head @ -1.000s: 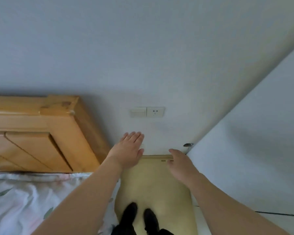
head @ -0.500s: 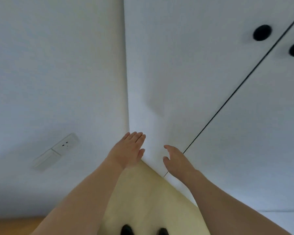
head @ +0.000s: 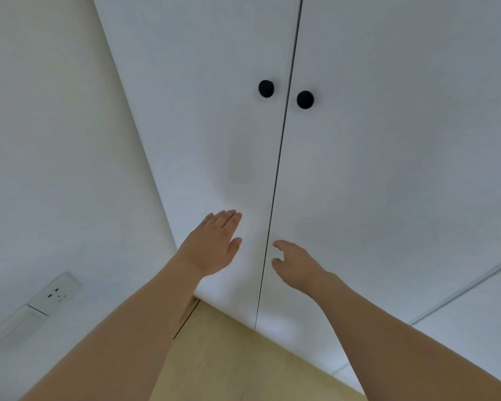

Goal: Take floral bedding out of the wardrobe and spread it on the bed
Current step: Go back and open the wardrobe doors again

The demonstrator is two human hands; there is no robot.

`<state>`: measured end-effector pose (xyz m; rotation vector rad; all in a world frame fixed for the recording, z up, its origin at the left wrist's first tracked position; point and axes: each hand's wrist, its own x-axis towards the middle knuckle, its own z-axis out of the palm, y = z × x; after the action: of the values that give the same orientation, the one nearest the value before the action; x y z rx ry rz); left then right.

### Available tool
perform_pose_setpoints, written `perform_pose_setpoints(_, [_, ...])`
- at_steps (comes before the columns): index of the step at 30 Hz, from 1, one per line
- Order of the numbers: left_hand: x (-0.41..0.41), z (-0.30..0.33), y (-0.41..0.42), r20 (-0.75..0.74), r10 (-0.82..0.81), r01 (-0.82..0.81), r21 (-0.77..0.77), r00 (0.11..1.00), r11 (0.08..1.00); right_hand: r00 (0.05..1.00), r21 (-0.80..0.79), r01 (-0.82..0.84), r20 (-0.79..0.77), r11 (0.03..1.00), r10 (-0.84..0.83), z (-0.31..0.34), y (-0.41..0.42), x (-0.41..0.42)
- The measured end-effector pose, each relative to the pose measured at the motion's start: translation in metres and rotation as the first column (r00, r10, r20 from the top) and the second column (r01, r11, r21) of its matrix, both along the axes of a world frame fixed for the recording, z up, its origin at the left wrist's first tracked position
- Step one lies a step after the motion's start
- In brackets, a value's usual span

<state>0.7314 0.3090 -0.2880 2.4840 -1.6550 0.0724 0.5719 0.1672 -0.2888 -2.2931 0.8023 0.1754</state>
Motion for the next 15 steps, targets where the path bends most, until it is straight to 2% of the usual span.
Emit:
perform_pose_setpoints(5, [0.023,0.076,-0.014,0.144,-0.023,0.034,-0.076,0.989,0.997,0.985,-0.102,0.039,0.173,0.994,-0.02,0.064,-0.014,0.013])
perform_pose_setpoints(10, [0.038,0.172,-0.036,0.239,-0.002,0.074,-0.291,0.971,0.954,0.924,-0.143,0.098,0.382,0.985,-0.037,0.135,-0.027,0.026])
perform_pose_setpoints(15, [0.038,0.216,-0.055,0.275,-0.048,0.142,-0.334,0.96,0.932,0.908,-0.071,0.145,0.406,0.987,-0.104,0.16,-0.036,0.033])
